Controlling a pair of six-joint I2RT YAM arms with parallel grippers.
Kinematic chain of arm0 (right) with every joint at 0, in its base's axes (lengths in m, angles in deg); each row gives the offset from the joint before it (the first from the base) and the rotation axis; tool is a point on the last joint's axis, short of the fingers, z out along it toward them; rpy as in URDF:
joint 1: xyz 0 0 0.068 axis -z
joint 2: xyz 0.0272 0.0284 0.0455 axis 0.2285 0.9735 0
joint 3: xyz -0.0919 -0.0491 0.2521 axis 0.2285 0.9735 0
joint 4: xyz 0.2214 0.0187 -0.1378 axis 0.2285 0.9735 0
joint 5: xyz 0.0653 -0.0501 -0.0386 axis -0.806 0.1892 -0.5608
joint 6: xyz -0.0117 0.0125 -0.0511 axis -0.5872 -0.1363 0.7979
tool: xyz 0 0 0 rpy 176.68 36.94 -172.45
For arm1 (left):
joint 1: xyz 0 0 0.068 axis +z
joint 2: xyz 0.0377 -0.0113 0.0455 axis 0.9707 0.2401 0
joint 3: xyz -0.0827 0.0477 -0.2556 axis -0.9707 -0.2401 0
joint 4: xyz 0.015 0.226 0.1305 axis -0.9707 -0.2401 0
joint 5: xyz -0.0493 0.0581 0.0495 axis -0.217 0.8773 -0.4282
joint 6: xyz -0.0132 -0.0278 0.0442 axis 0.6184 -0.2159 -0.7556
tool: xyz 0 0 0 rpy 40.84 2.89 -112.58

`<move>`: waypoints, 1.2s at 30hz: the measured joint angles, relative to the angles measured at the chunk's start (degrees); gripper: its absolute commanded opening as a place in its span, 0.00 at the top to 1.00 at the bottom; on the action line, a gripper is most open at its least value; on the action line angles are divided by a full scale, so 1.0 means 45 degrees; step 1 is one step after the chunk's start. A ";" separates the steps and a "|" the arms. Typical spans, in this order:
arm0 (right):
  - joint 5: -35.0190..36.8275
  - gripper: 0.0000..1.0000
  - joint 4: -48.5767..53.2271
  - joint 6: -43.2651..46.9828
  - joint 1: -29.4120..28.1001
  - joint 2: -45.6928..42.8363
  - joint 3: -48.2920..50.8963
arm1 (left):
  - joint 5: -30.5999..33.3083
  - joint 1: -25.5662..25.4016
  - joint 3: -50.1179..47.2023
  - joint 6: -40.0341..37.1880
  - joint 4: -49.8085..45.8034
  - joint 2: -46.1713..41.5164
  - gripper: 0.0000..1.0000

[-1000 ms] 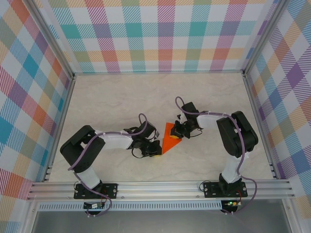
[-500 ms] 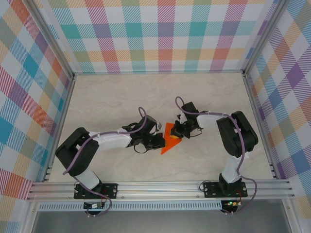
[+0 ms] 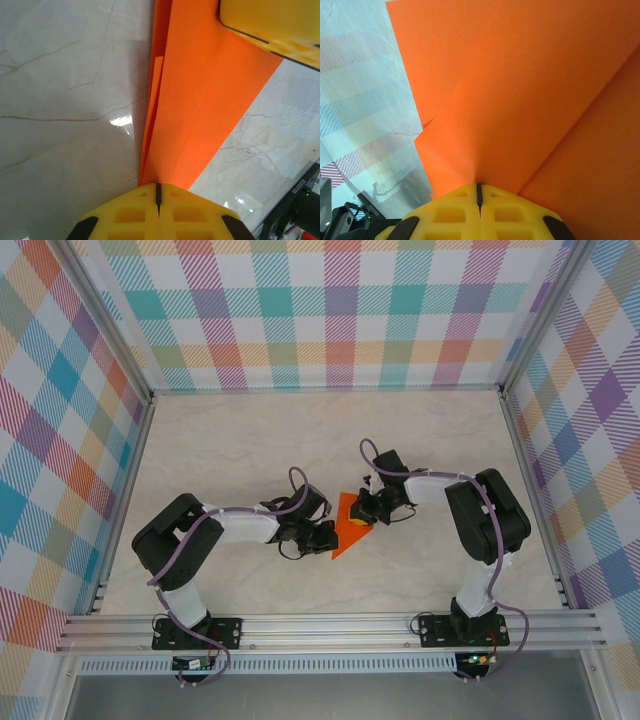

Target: Fold a paper plane with a square sheet of paper (pick it up from the middle)

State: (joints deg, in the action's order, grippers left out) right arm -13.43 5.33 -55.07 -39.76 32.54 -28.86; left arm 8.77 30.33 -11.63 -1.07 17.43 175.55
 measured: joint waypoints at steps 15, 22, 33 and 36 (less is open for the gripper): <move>0.0024 1.00 -0.0957 0.0933 -0.0908 -0.2123 0.1141 | 0.0214 -0.0049 0.0160 -0.0063 -0.0423 0.0000 1.00; 0.0083 1.00 -0.0976 0.0942 -0.1632 -0.1321 0.1195 | 0.0228 -0.0058 0.0170 -0.0063 -0.0457 0.0000 1.00; -0.0209 1.00 -0.0860 0.1268 -0.1481 -0.0486 0.0976 | 0.0238 -0.0058 0.0189 -0.0063 -0.0593 0.0000 1.00; -0.0699 1.00 -0.0753 0.1389 -0.1175 -0.0238 0.0831 | 0.0267 -0.0058 0.0233 -0.0112 -0.0699 0.0019 1.00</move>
State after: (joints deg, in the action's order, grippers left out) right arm -16.57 1.95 -48.82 -45.05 31.47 -25.12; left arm 9.98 30.07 -10.58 -1.57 14.29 175.64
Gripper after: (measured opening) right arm 0.044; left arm 0.040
